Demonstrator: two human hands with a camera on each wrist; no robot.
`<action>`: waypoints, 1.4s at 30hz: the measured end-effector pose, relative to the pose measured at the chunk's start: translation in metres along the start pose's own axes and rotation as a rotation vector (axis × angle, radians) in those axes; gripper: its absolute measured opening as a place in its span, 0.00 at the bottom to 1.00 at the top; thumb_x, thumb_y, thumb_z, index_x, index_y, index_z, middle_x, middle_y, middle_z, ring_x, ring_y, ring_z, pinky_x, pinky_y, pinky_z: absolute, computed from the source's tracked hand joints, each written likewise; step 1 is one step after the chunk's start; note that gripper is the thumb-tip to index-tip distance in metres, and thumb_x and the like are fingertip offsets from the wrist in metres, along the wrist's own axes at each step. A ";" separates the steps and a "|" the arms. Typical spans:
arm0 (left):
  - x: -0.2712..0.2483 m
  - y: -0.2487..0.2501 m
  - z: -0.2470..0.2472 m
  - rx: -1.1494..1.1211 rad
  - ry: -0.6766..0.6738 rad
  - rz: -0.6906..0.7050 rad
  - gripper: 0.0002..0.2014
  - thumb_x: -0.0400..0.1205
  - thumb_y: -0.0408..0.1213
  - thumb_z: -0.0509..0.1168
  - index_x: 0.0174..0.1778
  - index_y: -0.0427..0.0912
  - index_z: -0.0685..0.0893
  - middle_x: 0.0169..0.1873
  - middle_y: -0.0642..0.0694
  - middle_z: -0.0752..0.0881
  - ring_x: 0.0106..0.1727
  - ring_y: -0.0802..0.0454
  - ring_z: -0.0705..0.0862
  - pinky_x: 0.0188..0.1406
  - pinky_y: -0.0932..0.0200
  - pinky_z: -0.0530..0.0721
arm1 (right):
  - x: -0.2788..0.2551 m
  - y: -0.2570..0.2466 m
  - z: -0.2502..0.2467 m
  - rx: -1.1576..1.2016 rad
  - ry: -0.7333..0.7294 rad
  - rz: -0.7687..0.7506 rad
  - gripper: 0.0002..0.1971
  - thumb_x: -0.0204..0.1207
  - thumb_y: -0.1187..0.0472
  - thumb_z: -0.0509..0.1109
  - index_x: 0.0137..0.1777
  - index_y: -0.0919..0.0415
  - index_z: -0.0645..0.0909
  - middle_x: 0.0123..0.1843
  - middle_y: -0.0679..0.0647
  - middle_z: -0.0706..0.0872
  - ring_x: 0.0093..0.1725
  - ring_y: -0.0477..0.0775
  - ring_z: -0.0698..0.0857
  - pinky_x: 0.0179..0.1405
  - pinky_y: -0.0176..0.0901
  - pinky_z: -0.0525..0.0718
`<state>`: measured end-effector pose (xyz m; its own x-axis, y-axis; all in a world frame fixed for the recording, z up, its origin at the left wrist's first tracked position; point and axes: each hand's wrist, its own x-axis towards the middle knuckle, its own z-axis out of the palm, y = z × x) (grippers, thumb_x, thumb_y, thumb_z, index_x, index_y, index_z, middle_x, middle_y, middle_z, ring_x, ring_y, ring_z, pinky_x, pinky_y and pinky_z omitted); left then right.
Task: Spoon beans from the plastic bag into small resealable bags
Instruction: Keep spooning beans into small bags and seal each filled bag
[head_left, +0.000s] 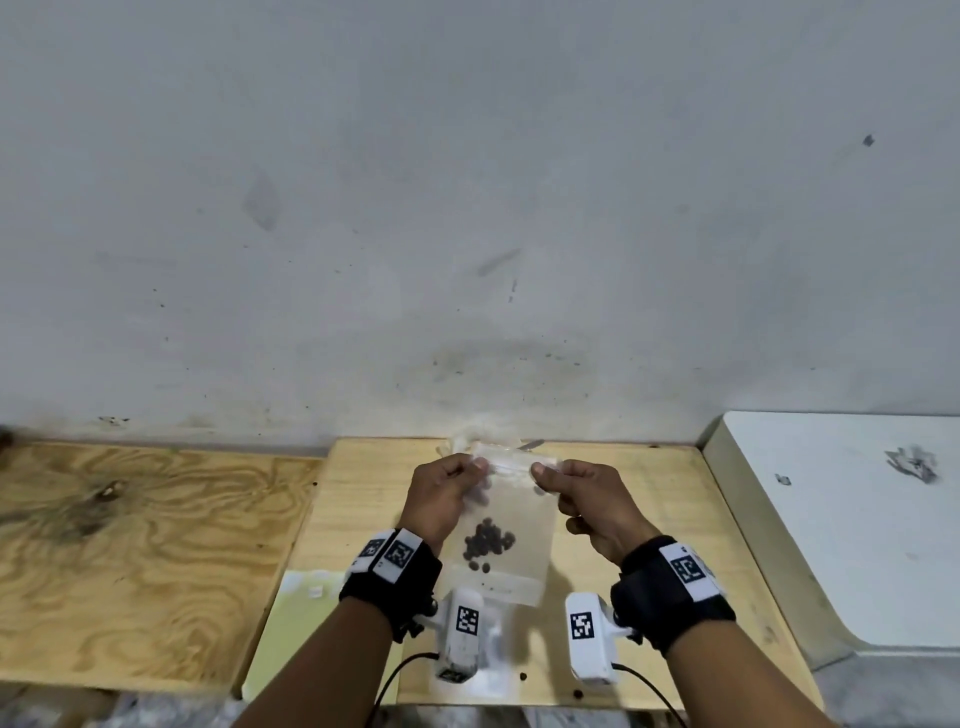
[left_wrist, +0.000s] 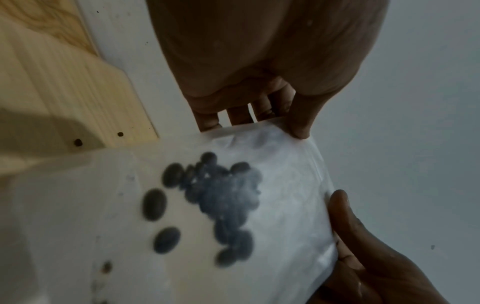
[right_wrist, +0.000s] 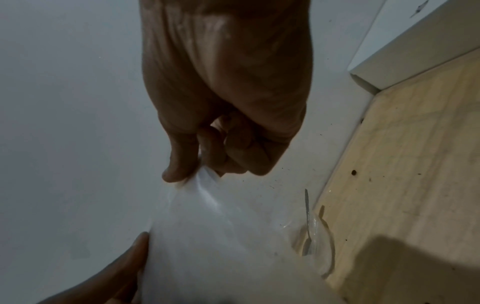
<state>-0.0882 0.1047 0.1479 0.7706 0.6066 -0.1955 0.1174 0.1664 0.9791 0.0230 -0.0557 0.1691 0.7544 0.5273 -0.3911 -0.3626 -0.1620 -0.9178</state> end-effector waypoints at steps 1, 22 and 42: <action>0.001 -0.001 0.000 0.002 0.001 -0.010 0.09 0.82 0.39 0.69 0.43 0.38 0.91 0.35 0.44 0.88 0.33 0.49 0.83 0.31 0.61 0.73 | -0.001 -0.001 0.002 0.000 0.006 0.001 0.15 0.71 0.57 0.82 0.34 0.57 0.78 0.29 0.48 0.84 0.23 0.46 0.62 0.21 0.35 0.59; -0.009 -0.035 -0.059 -0.013 0.160 -0.105 0.10 0.81 0.40 0.70 0.54 0.39 0.88 0.40 0.43 0.90 0.41 0.46 0.84 0.49 0.51 0.83 | -0.034 0.064 0.061 -0.242 0.012 -0.125 0.11 0.73 0.72 0.76 0.52 0.58 0.90 0.44 0.57 0.83 0.22 0.37 0.75 0.20 0.28 0.70; 0.029 -0.106 -0.352 -0.012 0.394 -0.271 0.18 0.81 0.16 0.60 0.61 0.37 0.84 0.56 0.39 0.86 0.22 0.62 0.82 0.21 0.68 0.80 | 0.005 0.226 0.270 -0.702 -0.065 0.171 0.11 0.74 0.62 0.75 0.52 0.45 0.86 0.48 0.43 0.88 0.49 0.46 0.85 0.43 0.26 0.76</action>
<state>-0.2987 0.3781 0.0182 0.4169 0.7880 -0.4530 0.2723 0.3673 0.8894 -0.2028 0.1358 -0.0213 0.6768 0.4912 -0.5484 -0.0198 -0.7325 -0.6805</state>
